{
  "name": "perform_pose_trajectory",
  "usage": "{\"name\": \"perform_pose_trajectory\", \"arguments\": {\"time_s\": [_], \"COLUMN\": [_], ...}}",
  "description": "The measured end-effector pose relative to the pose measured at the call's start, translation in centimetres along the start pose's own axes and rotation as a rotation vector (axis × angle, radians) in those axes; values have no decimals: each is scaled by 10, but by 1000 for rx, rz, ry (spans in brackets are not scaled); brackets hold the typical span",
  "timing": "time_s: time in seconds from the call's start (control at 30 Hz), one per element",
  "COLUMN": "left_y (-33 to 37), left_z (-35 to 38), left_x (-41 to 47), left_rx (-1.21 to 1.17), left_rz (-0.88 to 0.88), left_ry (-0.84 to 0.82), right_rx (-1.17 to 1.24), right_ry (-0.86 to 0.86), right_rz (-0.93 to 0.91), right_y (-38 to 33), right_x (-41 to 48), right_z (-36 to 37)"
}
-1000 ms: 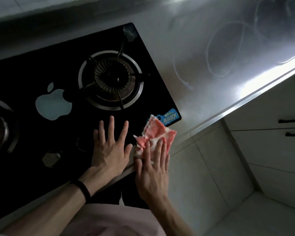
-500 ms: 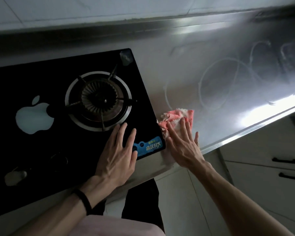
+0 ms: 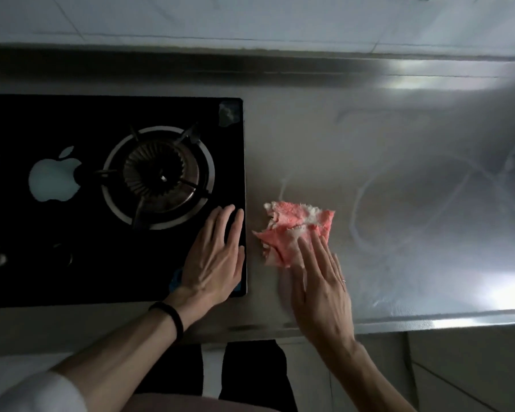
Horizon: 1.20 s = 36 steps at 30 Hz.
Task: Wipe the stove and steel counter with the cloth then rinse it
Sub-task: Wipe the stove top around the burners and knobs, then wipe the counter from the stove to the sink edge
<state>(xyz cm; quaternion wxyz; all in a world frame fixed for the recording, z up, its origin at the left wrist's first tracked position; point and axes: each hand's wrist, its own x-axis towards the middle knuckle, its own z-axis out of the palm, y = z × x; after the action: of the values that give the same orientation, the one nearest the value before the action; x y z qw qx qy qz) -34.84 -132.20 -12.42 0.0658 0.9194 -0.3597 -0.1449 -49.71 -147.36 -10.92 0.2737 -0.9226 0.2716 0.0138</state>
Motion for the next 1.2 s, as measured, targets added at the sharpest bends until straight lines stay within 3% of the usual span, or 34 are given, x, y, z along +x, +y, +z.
{"name": "perform_pose_trajectory", "arguments": {"time_s": [0.1,0.3,0.6,0.97,1.1,1.2], "left_y": [-2,-15,-15,-13,-13,-12], "left_z": [5,24,26,29,27,22], "left_x": [11,27,27,28,29,29], "left_rx": [81,37,16,57,64,67], "left_rz": [1,-10,-31,-54,-59,-63], "left_ry": [18,61,87,127,110,79], "right_rx": [41,-6,-300,-327,-266,-253], "right_ry": [66,-66,-169,-152,-101,-75], "right_rz": [53,108,-196,-351,-317,-305], "right_y": [-8,-23,-6,-52,-57,-45], "right_x": [15,55,137,367,357,289], "right_z": [6,34,38,23,26,32]}}
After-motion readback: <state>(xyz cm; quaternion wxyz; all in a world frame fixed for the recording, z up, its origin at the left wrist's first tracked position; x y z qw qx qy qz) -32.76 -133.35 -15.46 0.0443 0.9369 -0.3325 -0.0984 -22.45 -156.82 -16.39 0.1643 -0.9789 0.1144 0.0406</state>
